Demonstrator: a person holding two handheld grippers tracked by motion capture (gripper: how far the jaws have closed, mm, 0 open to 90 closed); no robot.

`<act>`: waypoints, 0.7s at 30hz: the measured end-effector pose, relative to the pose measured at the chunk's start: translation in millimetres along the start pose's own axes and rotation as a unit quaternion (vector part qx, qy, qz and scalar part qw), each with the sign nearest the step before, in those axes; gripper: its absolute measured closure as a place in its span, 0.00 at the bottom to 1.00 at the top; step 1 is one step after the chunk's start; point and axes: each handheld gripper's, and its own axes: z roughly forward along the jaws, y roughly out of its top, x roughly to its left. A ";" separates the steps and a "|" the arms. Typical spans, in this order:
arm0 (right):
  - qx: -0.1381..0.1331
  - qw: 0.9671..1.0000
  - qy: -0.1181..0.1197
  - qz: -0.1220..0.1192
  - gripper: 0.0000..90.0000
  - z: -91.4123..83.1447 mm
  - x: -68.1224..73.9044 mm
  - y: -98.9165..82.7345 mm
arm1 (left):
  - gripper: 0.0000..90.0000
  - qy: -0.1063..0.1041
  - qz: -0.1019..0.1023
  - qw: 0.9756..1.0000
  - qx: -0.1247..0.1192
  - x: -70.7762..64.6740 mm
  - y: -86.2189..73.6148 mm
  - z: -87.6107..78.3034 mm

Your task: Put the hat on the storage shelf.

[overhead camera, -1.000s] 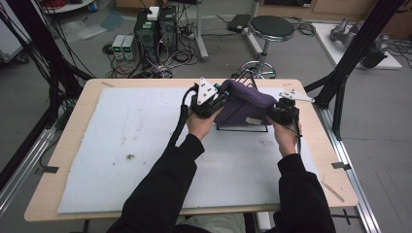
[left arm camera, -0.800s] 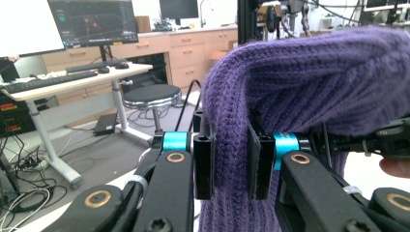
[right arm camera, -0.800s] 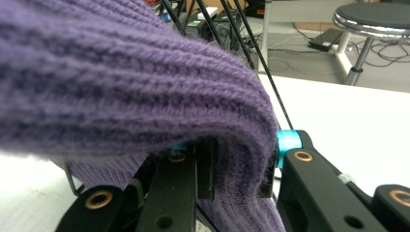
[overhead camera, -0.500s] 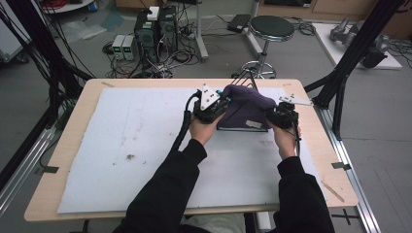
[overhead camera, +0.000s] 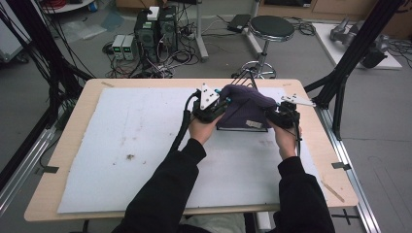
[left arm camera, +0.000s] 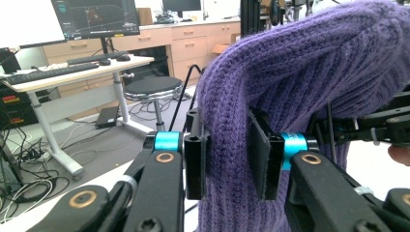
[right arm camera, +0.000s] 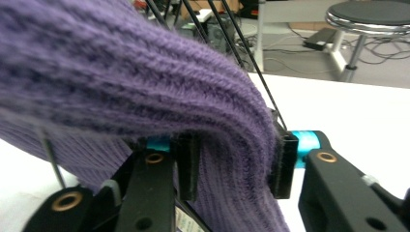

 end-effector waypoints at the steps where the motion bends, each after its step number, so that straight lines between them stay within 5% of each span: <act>1: -0.003 1.000 0.003 0.000 0.68 -0.5 -0.8 0.2 | 0.76 0.004 0.001 1.000 0.000 -0.3 0.1 0.0; 7: -0.018 1.000 -0.003 0.006 0.40 -4.8 1.9 3.0 | 0.61 0.016 -0.006 1.000 0.009 0.3 1.2 -1.0; 21: -0.023 1.000 -0.019 0.008 0.15 -17.7 6.2 6.5 | 0.43 0.003 -0.015 1.000 -0.006 1.1 9.1 -9.1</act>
